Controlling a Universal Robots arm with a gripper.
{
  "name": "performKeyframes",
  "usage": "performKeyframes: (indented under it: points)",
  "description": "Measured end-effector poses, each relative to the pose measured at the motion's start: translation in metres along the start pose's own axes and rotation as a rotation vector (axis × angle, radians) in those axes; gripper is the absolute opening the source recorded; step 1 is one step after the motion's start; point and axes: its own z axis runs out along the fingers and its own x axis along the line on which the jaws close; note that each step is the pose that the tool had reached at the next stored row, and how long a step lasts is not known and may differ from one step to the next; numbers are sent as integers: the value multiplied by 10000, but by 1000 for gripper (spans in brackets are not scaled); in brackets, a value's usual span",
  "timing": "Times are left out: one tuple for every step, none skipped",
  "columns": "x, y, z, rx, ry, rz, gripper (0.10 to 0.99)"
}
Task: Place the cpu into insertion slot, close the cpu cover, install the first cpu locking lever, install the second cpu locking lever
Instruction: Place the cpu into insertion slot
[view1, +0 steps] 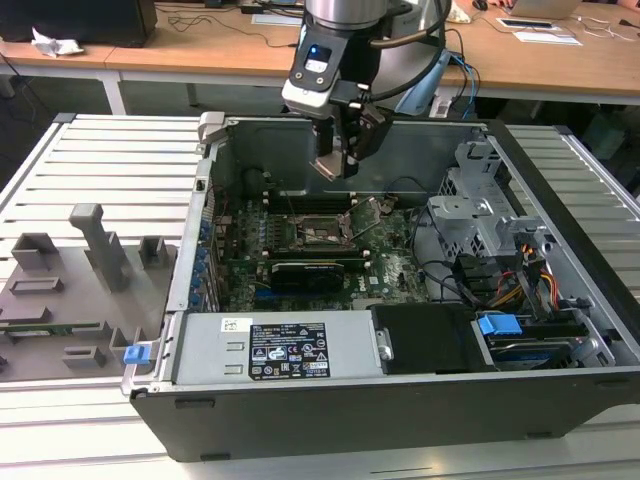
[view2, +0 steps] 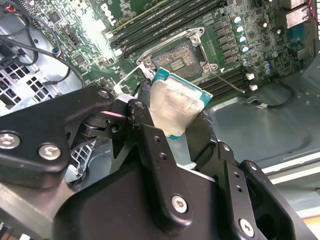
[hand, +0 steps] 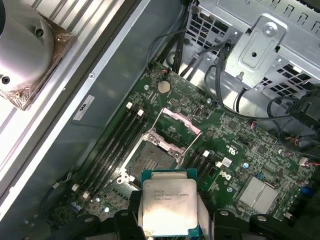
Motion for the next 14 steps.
performKeyframes:
  points:
    - [0,0,3,0,-2,49,525]
    - [0,0,4,1,-4,78,525]
    - [0,-1,6,3,-7,119,525]
    - [0,-1,8,2,-7,140,525]
    - [0,-1,10,3,-8,155,525]
    - [0,-1,12,3,-8,175,525]
    - [0,-1,14,4,-9,188,525]
    - [0,-1,16,5,-9,201,525]
    - [0,-2,18,6,-10,214,525]
    - [0,-2,20,7,-10,227,525]
    - [0,-2,22,7,-11,238,525]
    - [0,-2,24,8,-11,252,525]
    - [0,-2,26,10,-11,269,525]
    - [0,-2,28,11,-11,282,525]
